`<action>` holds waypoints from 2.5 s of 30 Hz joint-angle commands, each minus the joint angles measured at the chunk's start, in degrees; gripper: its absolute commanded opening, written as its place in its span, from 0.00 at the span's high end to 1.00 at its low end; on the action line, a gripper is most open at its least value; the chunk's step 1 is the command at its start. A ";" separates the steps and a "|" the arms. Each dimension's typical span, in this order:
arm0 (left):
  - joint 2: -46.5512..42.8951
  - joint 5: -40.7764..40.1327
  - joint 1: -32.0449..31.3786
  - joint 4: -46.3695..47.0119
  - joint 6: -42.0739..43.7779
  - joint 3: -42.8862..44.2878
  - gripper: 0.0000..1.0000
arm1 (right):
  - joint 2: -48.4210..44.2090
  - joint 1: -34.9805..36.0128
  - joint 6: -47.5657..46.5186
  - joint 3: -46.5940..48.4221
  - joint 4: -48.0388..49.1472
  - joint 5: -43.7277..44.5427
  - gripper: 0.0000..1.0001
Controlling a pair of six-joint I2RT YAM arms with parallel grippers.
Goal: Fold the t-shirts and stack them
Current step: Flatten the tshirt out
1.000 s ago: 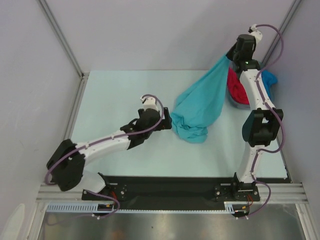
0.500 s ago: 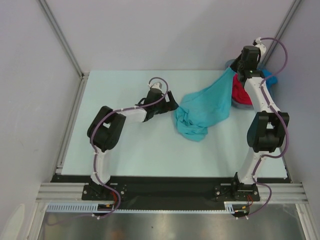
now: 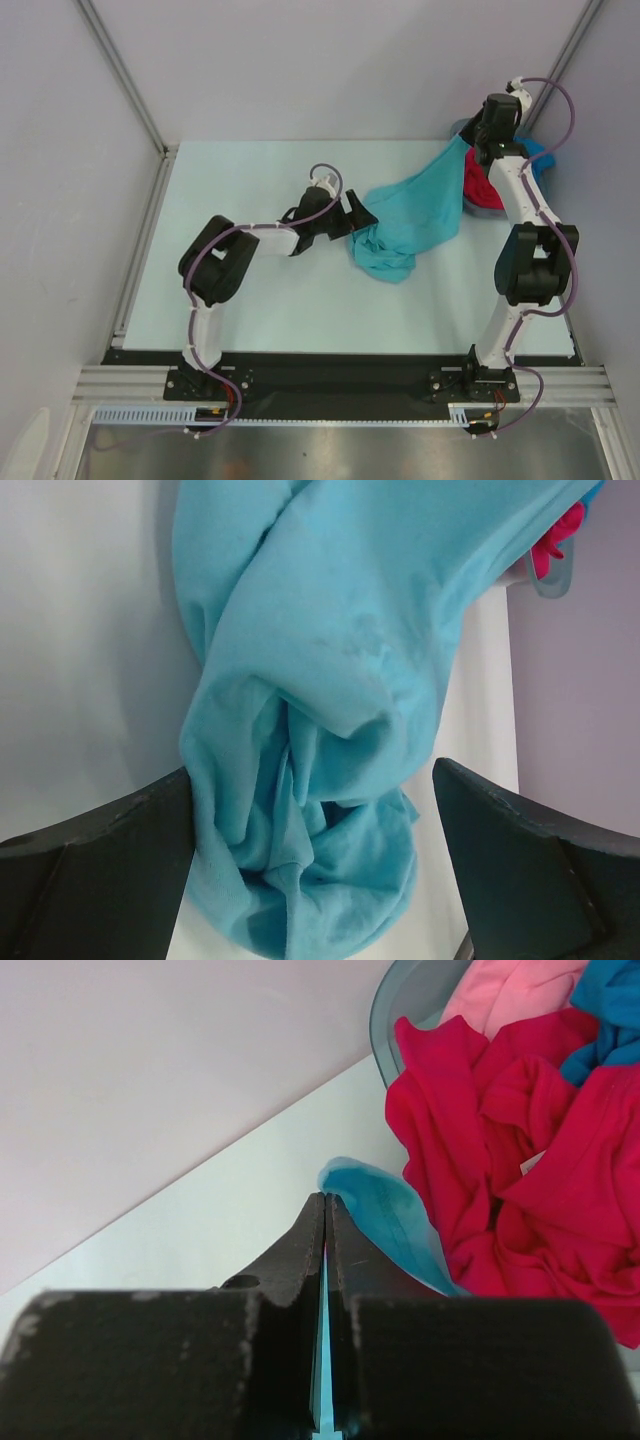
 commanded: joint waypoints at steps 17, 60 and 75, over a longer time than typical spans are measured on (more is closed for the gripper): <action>-10.09 -9.38 -1.32 -14.06 6.27 -4.66 0.00 | -5.68 -0.48 2.56 -1.66 3.10 -0.45 1.00; -7.98 -15.52 -2.02 -27.40 13.90 3.58 1.00 | -6.21 -1.89 4.14 -2.19 3.80 -1.68 1.00; -7.97 -43.48 5.62 -51.85 44.32 32.17 1.00 | -7.53 -2.33 5.28 -2.10 3.80 -2.65 1.00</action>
